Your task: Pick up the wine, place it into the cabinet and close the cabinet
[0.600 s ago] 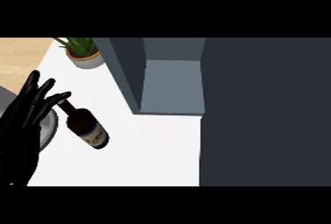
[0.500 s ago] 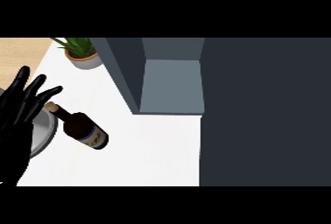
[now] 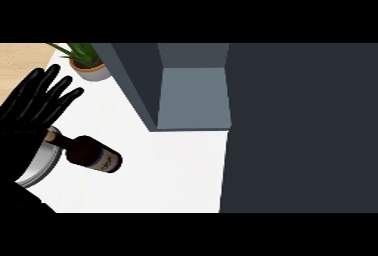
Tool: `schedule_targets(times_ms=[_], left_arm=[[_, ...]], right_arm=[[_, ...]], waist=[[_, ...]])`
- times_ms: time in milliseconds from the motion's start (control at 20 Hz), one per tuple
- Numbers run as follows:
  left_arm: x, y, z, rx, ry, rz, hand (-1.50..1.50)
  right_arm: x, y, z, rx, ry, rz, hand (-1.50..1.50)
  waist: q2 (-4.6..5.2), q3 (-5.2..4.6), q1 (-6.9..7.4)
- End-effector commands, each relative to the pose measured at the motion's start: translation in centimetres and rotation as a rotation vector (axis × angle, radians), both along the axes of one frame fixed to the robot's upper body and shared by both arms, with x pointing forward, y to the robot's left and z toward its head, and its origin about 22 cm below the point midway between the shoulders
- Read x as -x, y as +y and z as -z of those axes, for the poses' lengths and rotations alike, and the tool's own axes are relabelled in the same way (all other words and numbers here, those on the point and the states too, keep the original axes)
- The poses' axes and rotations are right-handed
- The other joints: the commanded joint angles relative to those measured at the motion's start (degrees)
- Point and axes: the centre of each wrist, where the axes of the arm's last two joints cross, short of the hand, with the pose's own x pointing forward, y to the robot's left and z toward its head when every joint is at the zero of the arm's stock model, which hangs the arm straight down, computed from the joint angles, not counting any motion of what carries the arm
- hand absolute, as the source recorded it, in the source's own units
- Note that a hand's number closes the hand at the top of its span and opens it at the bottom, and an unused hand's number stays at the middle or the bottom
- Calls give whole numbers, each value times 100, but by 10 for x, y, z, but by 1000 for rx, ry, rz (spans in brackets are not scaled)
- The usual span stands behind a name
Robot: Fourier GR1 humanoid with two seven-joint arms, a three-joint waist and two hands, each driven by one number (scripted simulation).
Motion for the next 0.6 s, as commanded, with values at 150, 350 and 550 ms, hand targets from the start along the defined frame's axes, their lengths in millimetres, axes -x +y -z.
schedule_targets(times_ms=[150,350,550], left_arm=[[-9,11,-60,48,89,107,-150],[12,16,-65,33,92,84,-150],[17,30,-78,50,114,69,-150]], right_arm=[[36,6,-36,-38,48,-67,-150],[64,12,-55,-25,39,-60,-150],[57,16,-49,-40,43,-54,-150]], waist=[[8,9,41],[0,7,63],[6,9,61]])
